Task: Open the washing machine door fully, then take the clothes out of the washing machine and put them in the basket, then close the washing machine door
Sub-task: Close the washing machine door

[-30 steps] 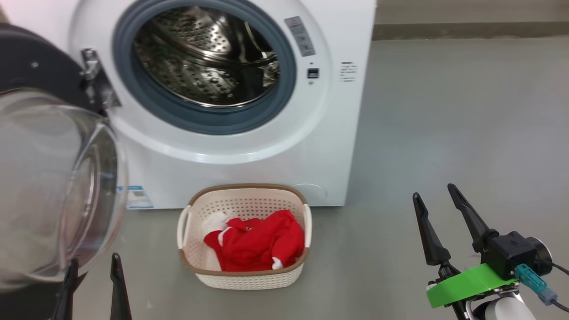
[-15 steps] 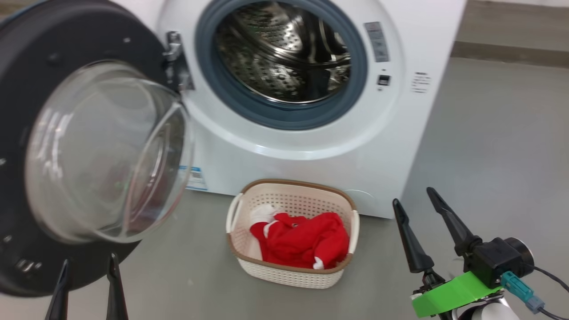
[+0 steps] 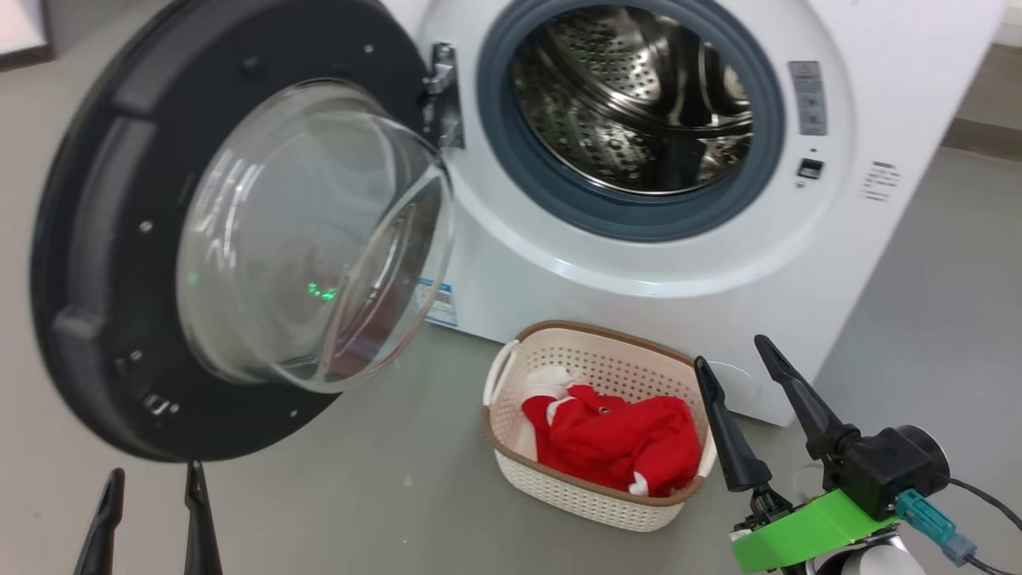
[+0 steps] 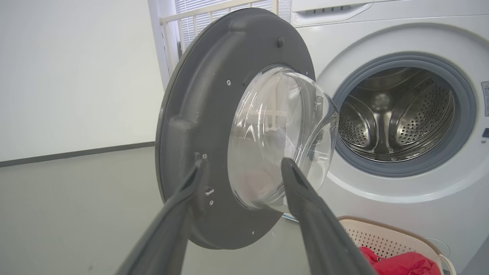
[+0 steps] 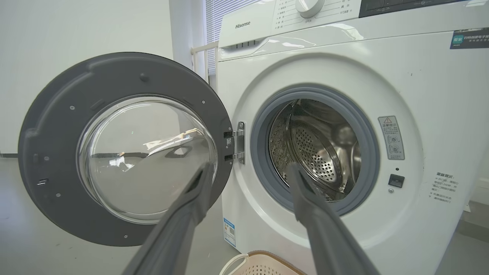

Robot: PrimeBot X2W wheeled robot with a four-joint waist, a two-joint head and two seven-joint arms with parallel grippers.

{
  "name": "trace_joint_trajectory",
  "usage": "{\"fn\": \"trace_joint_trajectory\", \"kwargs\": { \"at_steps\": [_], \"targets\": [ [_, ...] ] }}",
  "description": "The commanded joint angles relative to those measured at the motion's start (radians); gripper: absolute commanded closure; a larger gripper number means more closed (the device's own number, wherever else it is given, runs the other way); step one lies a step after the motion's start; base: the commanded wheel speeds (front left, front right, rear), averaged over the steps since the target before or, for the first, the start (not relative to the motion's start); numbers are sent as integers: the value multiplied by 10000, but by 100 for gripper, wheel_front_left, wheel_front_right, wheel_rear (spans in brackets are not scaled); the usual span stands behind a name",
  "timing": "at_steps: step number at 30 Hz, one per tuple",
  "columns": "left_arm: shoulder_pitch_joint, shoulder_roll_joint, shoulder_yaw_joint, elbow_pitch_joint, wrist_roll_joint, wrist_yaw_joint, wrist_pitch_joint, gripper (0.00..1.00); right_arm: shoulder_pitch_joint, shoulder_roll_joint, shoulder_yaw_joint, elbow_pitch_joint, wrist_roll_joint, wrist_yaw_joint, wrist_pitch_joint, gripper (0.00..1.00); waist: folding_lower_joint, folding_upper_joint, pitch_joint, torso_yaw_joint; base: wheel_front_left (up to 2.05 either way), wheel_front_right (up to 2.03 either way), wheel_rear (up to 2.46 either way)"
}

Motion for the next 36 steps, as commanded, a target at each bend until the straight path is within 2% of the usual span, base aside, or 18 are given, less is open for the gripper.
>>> {"fn": "trace_joint_trajectory", "kwargs": {
  "at_steps": [1,8,19,20,21,22,31,36],
  "targets": [
    [-191,141,344,-329,35,80,24,0,-122,-27,234,-293,42,60,-65,0,0,-1,-5,351,0,0,0],
    [-196,189,409,-336,-9,184,33,0,-119,-27,264,-315,78,60,-65,0,0,-1,-3,719,0,0,0],
    [-176,227,435,-338,-77,299,-64,0,-147,-27,332,-238,122,60,-65,0,0,-1,-41,679,0,0,0],
    [-176,232,448,-343,-101,301,-80,50,-142,-27,331,-241,124,60,-65,0,0,-1,-42,645,0,0,0],
    [-176,236,453,-350,-127,296,-100,87,-140,-27,327,-240,128,60,-65,0,0,-1,-40,612,0,0,0],
    [-186,248,453,-368,-146,285,-132,100,-142,-27,319,-236,139,60,-65,0,0,-1,-37,577,0,0,0],
    [-836,669,845,-614,-239,357,-431,100,-164,-27,324,-189,84,60,-65,0,0,-1,64,334,0,0,0],
    [-2044,940,1587,-484,-1335,240,-447,100,-219,-27,360,-141,-37,60,-65,0,0,-1,211,224,0,0,0]
  ]
}}
